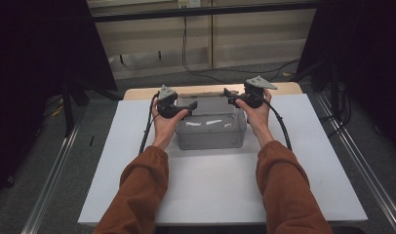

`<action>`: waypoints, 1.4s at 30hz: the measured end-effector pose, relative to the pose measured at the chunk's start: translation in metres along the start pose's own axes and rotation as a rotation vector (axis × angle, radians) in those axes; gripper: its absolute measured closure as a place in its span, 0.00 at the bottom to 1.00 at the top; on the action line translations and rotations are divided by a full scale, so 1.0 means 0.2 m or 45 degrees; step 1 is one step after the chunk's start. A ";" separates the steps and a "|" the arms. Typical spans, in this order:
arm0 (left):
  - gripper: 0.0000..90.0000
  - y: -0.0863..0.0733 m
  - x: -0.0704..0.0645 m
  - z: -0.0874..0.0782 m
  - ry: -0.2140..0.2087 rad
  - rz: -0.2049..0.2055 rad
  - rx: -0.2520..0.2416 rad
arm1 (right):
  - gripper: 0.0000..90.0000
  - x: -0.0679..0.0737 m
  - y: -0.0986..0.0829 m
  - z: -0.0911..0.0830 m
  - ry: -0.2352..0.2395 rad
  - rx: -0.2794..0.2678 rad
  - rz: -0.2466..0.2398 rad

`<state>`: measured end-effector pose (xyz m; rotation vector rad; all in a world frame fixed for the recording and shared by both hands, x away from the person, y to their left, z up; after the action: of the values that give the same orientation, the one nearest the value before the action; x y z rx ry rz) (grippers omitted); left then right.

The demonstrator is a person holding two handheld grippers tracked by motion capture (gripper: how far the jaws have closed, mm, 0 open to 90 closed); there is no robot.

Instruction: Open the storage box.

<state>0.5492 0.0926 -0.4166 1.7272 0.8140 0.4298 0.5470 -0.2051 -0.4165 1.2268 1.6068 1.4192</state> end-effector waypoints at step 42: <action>0.04 -0.01 -0.10 -0.31 0.049 0.070 -0.179 | 0.00 0.04 0.03 -0.39 0.014 -0.110 -0.050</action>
<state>0.4945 0.1226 -0.3963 1.6178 0.7475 0.5457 0.4745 -0.2248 -0.3942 1.1343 1.5514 1.4577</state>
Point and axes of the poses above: each handheld gripper's, and its own axes: z roughly forward along the jaws, y roughly out of its top, x roughly to its left, the point moved 1 cm from there along z, roughly forward along the jaws, and after that the axes turned 3 degrees about -y, right-handed, at the moved point
